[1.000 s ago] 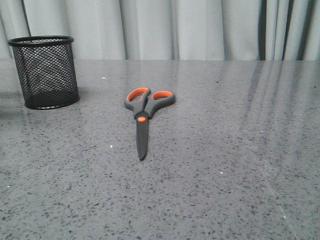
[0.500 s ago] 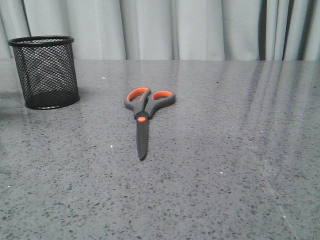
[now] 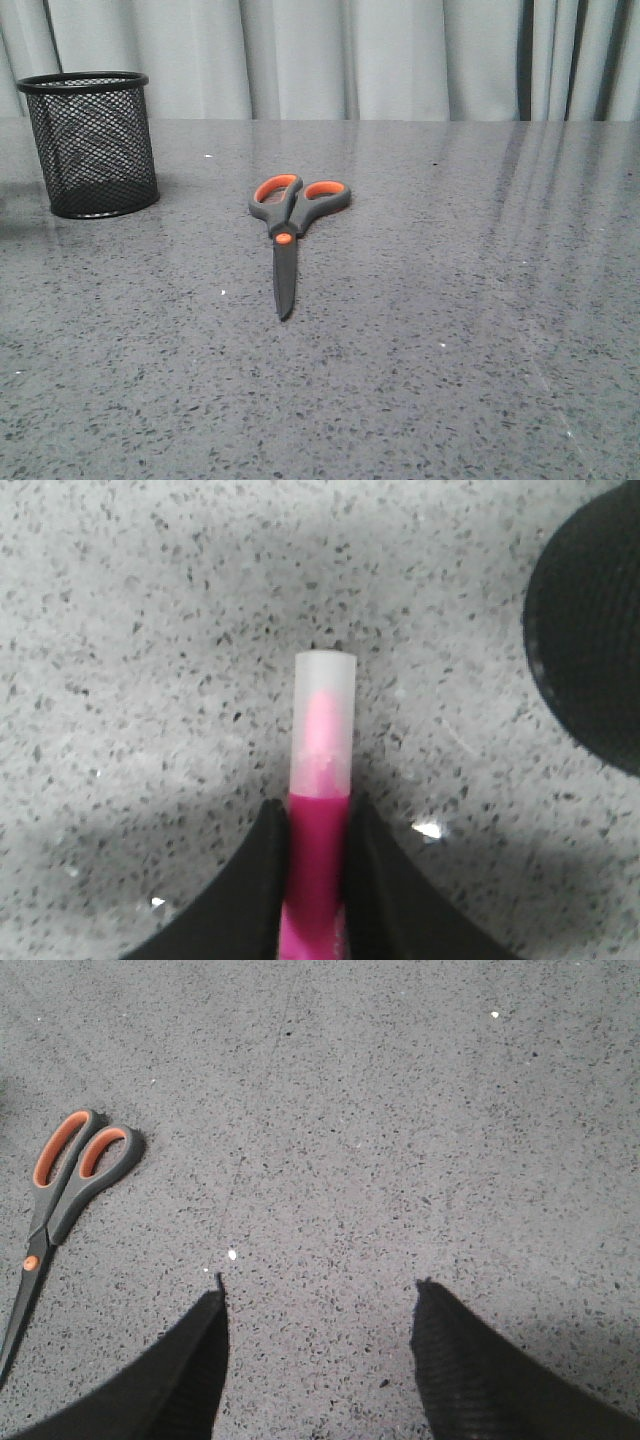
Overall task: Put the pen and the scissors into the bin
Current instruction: 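Lower the left gripper and close it around the pink highlighter, then lift the highlighter, drop it into the black mesh cup, open left gripper, then move the right gripper over the scissors' orange handles, then lower the right gripper and grasp the scissors at the pivot, then lift the scissors and carry them toward the mesh cup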
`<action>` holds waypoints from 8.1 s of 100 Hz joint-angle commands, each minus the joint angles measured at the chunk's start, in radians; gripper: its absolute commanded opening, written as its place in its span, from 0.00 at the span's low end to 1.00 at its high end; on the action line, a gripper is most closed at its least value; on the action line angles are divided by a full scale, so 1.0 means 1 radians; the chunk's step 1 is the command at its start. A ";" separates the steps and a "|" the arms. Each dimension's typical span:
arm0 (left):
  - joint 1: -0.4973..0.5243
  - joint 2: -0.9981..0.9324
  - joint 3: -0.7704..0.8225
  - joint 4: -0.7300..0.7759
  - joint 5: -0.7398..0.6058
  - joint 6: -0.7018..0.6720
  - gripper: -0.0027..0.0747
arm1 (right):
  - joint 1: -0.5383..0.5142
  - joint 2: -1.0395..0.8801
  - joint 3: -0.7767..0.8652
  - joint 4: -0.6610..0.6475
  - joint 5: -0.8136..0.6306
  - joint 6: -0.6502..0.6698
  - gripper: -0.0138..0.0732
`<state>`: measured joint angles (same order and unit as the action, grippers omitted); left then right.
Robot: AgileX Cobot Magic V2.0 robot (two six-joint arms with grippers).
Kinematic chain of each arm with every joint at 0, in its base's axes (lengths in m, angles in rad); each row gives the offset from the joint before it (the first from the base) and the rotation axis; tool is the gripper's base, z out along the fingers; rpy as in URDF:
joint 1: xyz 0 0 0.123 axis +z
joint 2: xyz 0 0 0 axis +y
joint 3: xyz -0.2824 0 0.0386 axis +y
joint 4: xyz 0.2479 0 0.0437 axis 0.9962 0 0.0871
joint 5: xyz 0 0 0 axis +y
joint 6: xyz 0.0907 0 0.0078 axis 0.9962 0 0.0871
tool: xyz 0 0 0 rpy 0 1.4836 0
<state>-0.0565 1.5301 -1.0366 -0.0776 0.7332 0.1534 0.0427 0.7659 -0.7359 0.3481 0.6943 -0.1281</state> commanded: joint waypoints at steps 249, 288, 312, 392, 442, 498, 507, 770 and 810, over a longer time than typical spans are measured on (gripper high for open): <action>-0.287 -0.084 -0.020 -0.839 -0.652 0.760 0.01 | 0.003 0.000 -0.037 0.012 -0.052 -0.007 0.58; -0.285 -0.084 -0.020 -0.798 -0.598 0.760 0.28 | 0.003 0.000 -0.037 0.012 -0.052 -0.007 0.58; -0.285 -0.091 -0.020 -0.795 -0.603 0.760 0.33 | 0.003 0.000 -0.037 0.012 -0.044 -0.007 0.58; 0.114 -0.529 -0.020 -0.775 -0.275 0.760 0.16 | 0.157 0.062 -0.039 0.190 -0.022 -0.148 0.58; 0.110 -0.553 -0.020 -0.776 -0.249 0.760 0.16 | 0.328 0.253 -0.062 0.240 -0.077 -0.225 0.58; 0.062 -0.562 -0.020 -0.776 -0.249 0.760 0.16 | 0.574 0.679 -0.540 -0.107 0.141 0.188 0.47; 0.062 -0.572 -0.020 -0.776 -0.255 0.760 0.16 | 0.597 0.766 -0.646 -0.230 0.228 0.292 0.47; 0.103 -0.584 -0.020 -0.571 -0.375 0.555 0.16 | 0.661 0.928 -0.948 -0.448 0.000 0.455 0.07; 0.103 -0.584 -0.020 -0.566 -0.375 0.555 0.16 | 0.675 0.840 -0.781 -0.430 -0.571 0.460 0.07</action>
<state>0.0441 0.9619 -1.0296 -0.6254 0.4170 0.7184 0.7142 1.6626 -1.5014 -0.0765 0.3087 0.3363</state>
